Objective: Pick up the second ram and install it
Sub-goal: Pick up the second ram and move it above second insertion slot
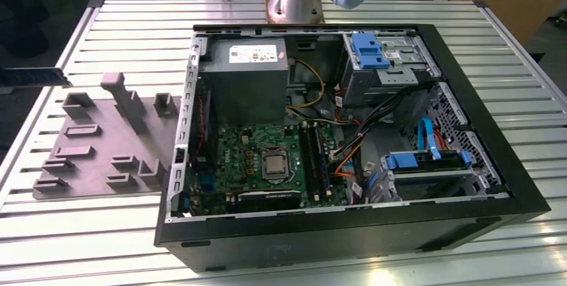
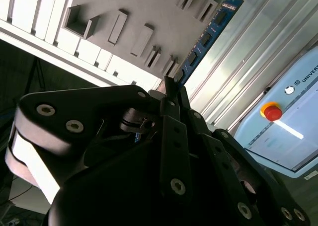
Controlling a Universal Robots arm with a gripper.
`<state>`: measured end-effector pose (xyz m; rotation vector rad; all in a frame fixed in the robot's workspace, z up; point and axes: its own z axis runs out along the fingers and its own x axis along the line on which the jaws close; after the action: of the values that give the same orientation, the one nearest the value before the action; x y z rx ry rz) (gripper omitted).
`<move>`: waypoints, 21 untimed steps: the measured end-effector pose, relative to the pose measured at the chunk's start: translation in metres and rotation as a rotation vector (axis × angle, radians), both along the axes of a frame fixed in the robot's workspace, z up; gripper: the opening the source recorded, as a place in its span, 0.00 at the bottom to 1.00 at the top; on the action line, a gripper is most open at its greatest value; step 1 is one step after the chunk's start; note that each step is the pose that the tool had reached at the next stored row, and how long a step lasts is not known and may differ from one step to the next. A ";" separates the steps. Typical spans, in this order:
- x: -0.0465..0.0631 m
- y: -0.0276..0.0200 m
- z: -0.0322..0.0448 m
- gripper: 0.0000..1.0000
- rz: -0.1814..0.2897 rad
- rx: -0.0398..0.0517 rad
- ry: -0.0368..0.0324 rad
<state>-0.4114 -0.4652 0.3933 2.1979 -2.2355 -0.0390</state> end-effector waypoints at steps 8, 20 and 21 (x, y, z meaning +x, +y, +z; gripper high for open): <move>0.000 0.0002 0.0129 0.14 0.000 0.0000 0.0000; 0.000 0.0003 0.0221 0.14 0.000 -0.0001 0.0002; 0.001 0.0002 0.0221 0.14 0.000 -0.0002 0.0002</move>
<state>-0.4107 -0.4650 0.4154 2.1977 -2.2354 -0.0390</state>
